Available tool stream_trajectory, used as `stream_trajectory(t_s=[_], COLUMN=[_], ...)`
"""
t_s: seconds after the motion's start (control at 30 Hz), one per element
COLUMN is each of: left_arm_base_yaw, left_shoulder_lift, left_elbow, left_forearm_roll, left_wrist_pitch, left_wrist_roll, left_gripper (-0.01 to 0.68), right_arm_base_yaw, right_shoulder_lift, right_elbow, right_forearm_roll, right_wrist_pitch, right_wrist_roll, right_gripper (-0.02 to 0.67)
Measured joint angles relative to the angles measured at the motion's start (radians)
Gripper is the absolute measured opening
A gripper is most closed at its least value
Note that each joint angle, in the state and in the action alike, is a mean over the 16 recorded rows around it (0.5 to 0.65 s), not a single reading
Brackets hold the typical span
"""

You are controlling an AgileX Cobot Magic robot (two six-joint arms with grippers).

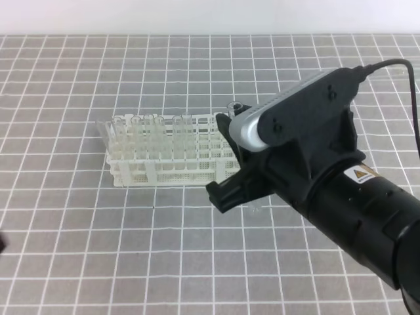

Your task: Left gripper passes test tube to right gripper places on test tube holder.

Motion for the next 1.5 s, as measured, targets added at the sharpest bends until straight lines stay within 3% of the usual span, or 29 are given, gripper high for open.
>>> stream_trajectory(t_s=[0.27,0.67,1.3,1.5], left_arm_base_yaw=[0.0,0.0,0.001,0.001], left_shoulder_lift=[-0.216,-0.238,-0.237,-0.236], left_elbow=[0.147,0.357,0.365,0.367], left_forearm_roll=[-0.04,-0.046,-0.048,-0.047], left_wrist_pitch=[-0.02,-0.108,-0.049,-0.049], left_wrist_roll=[0.029,0.032,0.032,0.032], left_gripper=[0.0,-0.001,-0.001,-0.001], right_arm_base_yaw=[-0.001,-0.001,-0.004,-0.046], right_shoulder_lift=[0.0,0.0,-0.001,-0.004], right_elbow=[0.001,0.002,0.006,0.039], right_forearm_roll=[0.002,0.007,-0.006,-0.173], right_wrist_pitch=[0.028,0.019,0.003,0.007], right_wrist_roll=[0.003,0.007,0.006,0.166], right_gripper=[0.101,0.101,0.101,0.101])
